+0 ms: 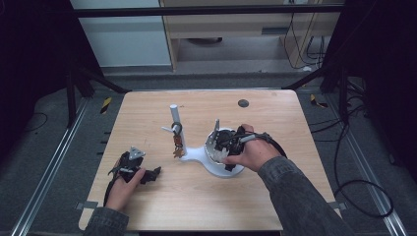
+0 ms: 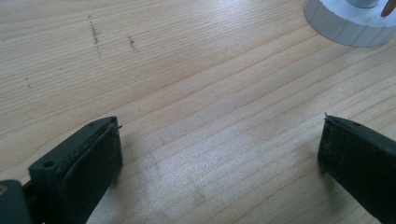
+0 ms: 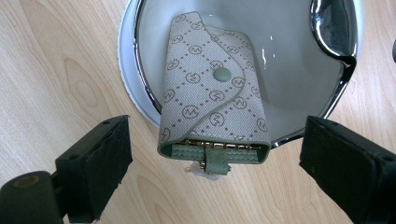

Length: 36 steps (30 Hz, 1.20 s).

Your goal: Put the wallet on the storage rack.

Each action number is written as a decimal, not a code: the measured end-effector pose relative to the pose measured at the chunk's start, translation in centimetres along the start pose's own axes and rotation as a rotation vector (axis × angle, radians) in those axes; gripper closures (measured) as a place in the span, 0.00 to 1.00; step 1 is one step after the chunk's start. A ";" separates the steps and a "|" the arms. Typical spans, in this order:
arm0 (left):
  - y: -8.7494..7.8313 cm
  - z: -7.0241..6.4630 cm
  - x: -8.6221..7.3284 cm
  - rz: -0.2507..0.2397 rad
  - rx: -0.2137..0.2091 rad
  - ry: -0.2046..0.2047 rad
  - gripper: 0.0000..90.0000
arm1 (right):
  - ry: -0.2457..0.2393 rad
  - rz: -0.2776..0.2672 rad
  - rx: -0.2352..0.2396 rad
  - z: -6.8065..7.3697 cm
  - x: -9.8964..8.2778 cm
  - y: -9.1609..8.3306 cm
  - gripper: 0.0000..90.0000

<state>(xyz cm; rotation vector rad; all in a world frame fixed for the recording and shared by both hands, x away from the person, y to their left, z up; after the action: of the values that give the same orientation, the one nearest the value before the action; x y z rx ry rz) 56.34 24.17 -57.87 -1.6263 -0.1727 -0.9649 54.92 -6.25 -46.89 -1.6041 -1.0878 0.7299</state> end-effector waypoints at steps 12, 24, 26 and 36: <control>0.0 0.0 0.0 -0.001 0.000 0.000 0.00 | 0.015 -0.022 0.021 0.2 -0.2 -0.2 0.08; 0.0 0.0 0.0 -0.001 -0.001 0.000 0.00 | 0.043 -0.082 0.038 0.3 -1.2 -0.9 0.07; 0.0 0.0 0.0 -0.001 -0.001 0.000 0.00 | 0.047 -0.094 0.031 0.2 -1.5 -1.2 0.07; 0.0 0.0 0.0 0.001 0.000 0.002 0.00 | 0.121 -0.173 0.026 -1.0 -4.3 -2.0 0.06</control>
<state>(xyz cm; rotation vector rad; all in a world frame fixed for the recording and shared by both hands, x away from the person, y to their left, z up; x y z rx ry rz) 56.32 24.19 -57.87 -1.6253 -0.1700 -0.9662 53.45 -10.42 -44.95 -1.4910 -1.1081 0.5241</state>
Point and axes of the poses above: each handheld gripper's, and its own axes: y roughly forward along the jaws, x roughly out of its top, z roughly to its left, the point moved 10 cm from there along y, roughly forward along the jaws, and after that the axes turned 4 degrees about z, right-handed, at the moved point
